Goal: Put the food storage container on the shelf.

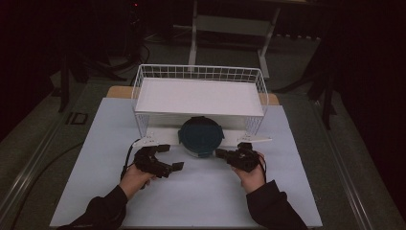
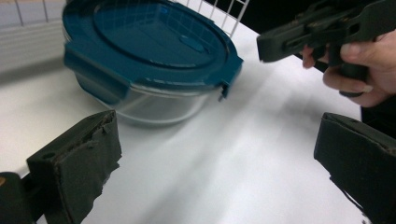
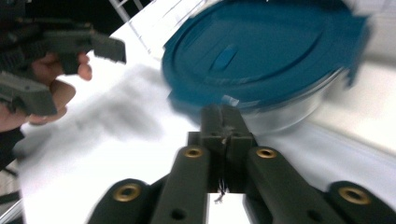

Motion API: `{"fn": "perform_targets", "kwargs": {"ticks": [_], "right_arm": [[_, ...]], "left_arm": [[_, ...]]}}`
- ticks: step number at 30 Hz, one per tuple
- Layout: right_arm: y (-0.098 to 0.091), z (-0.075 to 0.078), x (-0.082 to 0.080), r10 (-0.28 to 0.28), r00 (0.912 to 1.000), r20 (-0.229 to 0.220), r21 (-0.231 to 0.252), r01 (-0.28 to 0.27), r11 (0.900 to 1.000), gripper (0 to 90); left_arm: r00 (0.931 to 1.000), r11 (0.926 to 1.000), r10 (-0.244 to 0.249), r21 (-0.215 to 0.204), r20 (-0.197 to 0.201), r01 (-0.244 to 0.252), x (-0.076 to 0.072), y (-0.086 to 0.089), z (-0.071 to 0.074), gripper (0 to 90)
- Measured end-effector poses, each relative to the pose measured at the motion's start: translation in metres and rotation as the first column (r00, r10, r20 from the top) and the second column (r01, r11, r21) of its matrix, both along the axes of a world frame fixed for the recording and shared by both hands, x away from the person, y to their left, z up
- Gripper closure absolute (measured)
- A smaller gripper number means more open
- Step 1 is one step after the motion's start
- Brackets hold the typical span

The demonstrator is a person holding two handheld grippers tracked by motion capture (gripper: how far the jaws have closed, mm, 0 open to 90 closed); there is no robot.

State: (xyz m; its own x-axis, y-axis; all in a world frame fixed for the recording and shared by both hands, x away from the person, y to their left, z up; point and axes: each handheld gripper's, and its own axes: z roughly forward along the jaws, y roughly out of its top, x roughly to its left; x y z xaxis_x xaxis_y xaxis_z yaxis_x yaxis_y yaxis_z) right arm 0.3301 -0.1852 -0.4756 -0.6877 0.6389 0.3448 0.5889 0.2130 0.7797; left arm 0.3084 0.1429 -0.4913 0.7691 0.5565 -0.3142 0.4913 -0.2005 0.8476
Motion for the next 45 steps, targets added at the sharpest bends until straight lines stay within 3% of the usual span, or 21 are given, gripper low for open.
{"fn": "perform_targets", "kwargs": {"ticks": [4, 9, 13, 14, 31, 38, 45], "right_arm": [[0.008, -0.008, -0.005, 0.042, 0.999, -0.013, -0.032, -0.043, 0.9986, 89.9], [0.016, -0.014, -0.005, 0.063, 0.9979, -0.018, -0.051, -0.064, 0.9967, 90.0], [0.02, -0.019, 0.003, 0.046, 0.9987, -0.022, -0.058, -0.047, 0.9972, 90.0], [0.021, -0.02, 0.005, 0.05, 0.9982, -0.034, -0.039, -0.051, 0.9979, 90.0], [0.039, -0.024, 0.032, 0.018, 0.9996, -0.022, -0.061, -0.02, 0.9979, 90.0], [0.045, -0.031, 0.045, -0.008, 0.999, -0.043, -0.053, 0.005, 0.9986, 90.0], [0.055, -0.029, 0.053, -0.026, 0.9994, -0.025, -0.064, 0.024, 0.9977, 90.0]], "left_arm": [[0.9997, 0.9997, -0.005, 0.025, 0.022, 0.004, -0.007, -0.001, 0.0, 0.7], [0.9993, 0.9998, -0.009, 0.019, 0.036, 0.008, -0.011, 0.0, 0.001, 0.8], [0.9993, 0.9999, -0.003, 0.014, 0.036, 0.002, -0.012, 0.002, 0.001, 0.7], [0.9993, 0.9999, -0.001, 0.017, 0.038, 0.001, -0.012, 0.002, 0.0, 0.8], [0.9987, 0.9998, 0.0, 0.022, 0.052, -0.001, -0.014, 0.004, -0.003, 0.8], [0.9981, 0.9998, 0.005, 0.021, 0.061, -0.006, -0.015, 0.005, -0.003, 0.8], [0.9976, 0.9996, 0.004, 0.027, 0.069, -0.006, -0.015, 0.005, -0.003, 0.8]]}}
